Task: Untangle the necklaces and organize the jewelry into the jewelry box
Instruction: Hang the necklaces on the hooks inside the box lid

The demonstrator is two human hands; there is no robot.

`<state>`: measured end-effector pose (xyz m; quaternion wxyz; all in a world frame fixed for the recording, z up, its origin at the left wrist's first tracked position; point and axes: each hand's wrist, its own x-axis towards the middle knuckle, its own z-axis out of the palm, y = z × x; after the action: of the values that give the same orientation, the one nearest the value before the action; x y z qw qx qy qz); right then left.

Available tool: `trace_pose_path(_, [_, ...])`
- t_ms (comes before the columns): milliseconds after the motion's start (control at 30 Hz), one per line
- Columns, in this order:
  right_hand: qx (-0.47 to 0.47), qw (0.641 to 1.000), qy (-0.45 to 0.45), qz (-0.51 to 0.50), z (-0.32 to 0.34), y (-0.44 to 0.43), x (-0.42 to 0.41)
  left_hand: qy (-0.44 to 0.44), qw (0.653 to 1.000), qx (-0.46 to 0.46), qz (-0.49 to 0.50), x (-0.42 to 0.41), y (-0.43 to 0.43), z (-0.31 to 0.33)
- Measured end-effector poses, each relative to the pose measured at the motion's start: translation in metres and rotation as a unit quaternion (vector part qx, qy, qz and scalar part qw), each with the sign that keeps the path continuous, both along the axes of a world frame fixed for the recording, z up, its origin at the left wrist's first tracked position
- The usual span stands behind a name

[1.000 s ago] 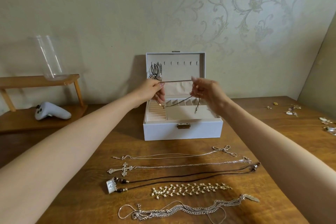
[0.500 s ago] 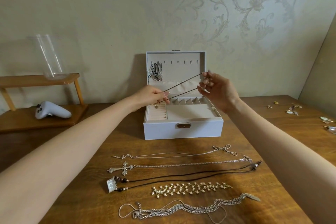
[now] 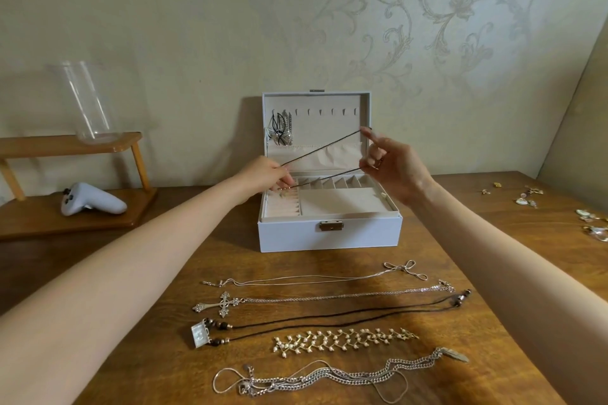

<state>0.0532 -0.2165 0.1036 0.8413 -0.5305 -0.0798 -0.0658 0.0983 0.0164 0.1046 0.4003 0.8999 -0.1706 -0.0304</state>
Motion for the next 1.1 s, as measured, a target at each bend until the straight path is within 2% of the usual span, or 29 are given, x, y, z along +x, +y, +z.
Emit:
trace_pose_path(200, [-0.156,0.987,-0.032,-0.033,0.002,0.005,0.002,0.013,0.999,0.018,-0.039,0.0,-0.004,0.001])
trace_pose_path(367, [-0.256,0.965,-0.051,0.034,0.007,0.013,-0.003,0.003,0.994,-0.031,-0.102,-0.003,-0.017,0.002])
trace_pose_path(500, [-0.332,0.941,-0.059,0.023,0.01,0.022,-0.005,-0.016,0.983,-0.097,-0.156,-0.008,-0.032,0.013])
trace_pose_path(700, [-0.303,0.95,-0.068,-0.034,0.016,0.019,-0.005,-0.024,0.976,-0.158,-0.147,-0.009,-0.029,0.017])
trace_pose_path(800, [-0.36,0.929,-0.074,-0.04,0.018,0.018,-0.006,-0.007,0.973,-0.18,-0.145,-0.012,-0.03,0.02])
trace_pose_path(900, [-0.381,0.918,-0.089,-0.066,0.023,0.023,-0.006,-0.004,0.977,-0.151,-0.152,-0.015,-0.033,0.025])
trace_pose_path(1000, [-0.324,0.938,-0.1,-0.074,0.033,0.028,-0.005,0.008,0.98,-0.121,-0.156,-0.018,-0.039,0.029])
trace_pose_path(1100, [-0.245,0.963,-0.109,-0.043,0.044,0.031,-0.005,0.019,0.977,-0.142,-0.157,-0.019,-0.045,0.031])
